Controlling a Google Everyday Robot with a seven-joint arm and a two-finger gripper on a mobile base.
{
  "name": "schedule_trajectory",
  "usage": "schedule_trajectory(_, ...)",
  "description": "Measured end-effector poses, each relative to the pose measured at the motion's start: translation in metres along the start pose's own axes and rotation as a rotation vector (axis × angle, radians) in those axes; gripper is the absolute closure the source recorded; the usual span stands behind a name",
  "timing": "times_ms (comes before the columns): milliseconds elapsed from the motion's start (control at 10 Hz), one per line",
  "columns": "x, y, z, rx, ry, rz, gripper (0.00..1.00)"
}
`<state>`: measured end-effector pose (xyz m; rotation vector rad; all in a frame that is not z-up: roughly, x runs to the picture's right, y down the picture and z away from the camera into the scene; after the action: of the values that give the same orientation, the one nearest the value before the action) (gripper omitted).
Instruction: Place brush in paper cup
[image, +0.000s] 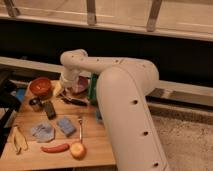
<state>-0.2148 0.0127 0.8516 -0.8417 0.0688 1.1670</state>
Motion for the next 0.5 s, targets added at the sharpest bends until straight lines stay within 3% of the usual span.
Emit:
schedule_trajectory(200,0.001,-0.012,0.002,0.022,0.019,0.004,0.22)
schedule_trajectory(500,0.008,-0.024,0.017,0.024,0.054,0.021,0.22)
